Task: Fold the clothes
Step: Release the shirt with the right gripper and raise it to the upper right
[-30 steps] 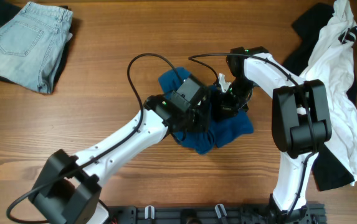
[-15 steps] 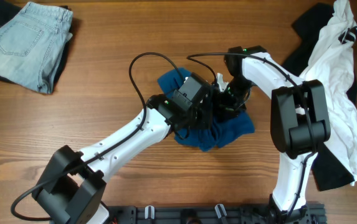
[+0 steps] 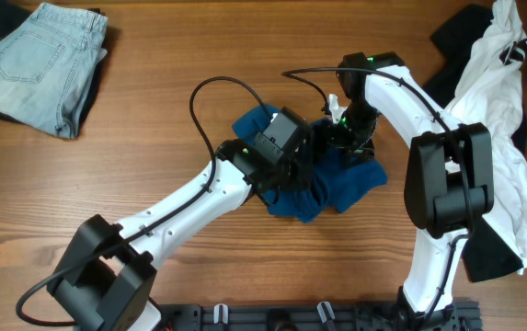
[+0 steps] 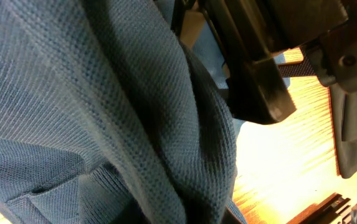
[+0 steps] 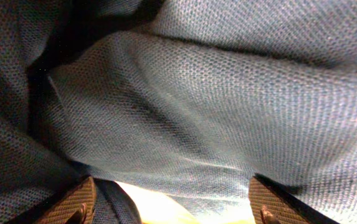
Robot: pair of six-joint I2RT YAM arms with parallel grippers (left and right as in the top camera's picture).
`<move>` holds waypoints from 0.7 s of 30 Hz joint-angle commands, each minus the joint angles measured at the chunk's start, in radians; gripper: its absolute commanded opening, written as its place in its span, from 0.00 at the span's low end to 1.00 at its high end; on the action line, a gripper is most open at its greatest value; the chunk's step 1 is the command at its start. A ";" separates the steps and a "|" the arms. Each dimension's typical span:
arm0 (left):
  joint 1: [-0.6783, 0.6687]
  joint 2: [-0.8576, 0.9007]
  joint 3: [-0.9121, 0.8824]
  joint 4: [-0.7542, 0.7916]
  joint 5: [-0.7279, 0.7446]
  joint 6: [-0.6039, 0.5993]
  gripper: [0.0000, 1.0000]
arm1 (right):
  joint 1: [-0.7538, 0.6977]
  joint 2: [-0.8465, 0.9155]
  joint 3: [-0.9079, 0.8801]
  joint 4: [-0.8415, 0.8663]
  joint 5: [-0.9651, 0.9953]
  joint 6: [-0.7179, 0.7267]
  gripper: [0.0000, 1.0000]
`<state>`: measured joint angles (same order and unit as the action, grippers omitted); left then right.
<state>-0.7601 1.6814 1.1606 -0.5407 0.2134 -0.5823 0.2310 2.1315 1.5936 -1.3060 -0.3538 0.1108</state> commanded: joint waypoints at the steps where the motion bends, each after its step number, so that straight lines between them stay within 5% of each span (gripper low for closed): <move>1: 0.005 0.008 0.024 -0.002 -0.003 -0.002 0.17 | -0.009 -0.030 0.036 -0.012 0.031 -0.003 0.79; 21: -0.011 0.099 0.024 0.025 0.002 -0.002 0.04 | -0.053 -0.039 0.472 -0.253 0.130 -0.003 0.86</move>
<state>-0.7601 1.7622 1.1629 -0.5301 0.2142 -0.5823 0.1795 2.1181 2.0438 -1.5494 -0.2413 0.1078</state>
